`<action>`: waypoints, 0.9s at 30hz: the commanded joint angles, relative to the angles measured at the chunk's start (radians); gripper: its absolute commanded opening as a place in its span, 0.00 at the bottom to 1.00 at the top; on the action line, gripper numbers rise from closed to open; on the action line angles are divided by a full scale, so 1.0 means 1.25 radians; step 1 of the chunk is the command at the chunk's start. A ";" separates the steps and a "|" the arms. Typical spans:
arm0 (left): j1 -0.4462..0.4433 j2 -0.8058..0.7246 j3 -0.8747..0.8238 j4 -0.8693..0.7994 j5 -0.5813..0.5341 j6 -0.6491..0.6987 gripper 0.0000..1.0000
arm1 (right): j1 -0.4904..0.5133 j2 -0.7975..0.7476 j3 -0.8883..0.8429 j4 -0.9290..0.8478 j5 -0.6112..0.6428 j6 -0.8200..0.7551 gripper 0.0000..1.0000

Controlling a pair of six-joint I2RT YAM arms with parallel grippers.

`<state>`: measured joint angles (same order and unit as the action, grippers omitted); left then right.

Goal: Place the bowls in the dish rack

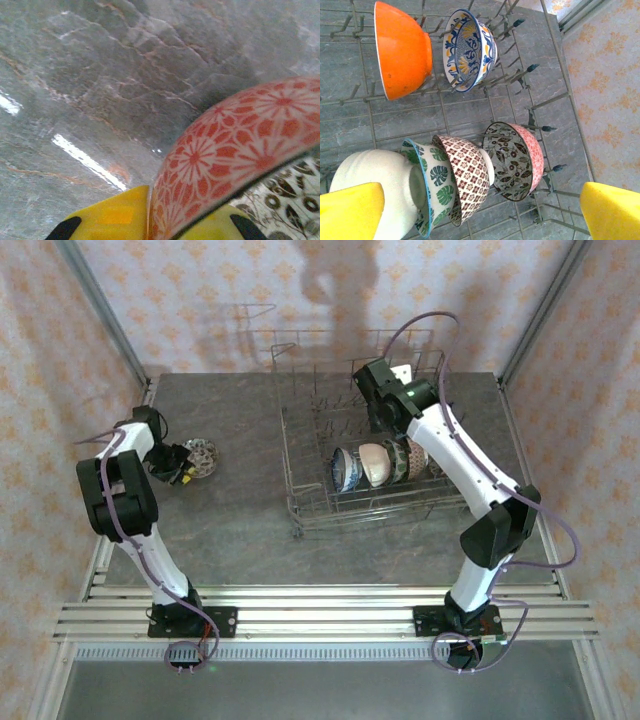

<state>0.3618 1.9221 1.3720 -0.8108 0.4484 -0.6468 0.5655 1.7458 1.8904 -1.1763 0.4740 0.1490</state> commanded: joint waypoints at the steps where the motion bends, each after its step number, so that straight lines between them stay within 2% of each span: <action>1: 0.000 -0.058 -0.024 0.007 0.040 0.001 0.10 | 0.014 -0.022 0.034 -0.035 0.027 0.022 1.00; 11: -0.028 -0.211 -0.088 0.035 0.114 0.004 0.05 | 0.067 0.011 0.101 -0.058 -0.012 0.033 0.99; 16: -0.083 -0.298 -0.067 0.030 0.118 -0.008 0.04 | 0.114 0.048 0.187 -0.088 -0.028 0.043 0.98; 27: -0.259 -0.399 0.079 0.015 0.057 -0.038 0.03 | 0.153 0.071 0.283 -0.050 -0.211 0.083 0.92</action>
<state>0.0669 1.4662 1.4078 -0.7994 0.5415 -0.6765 0.7441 1.8324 2.2013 -1.2407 0.2714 0.2214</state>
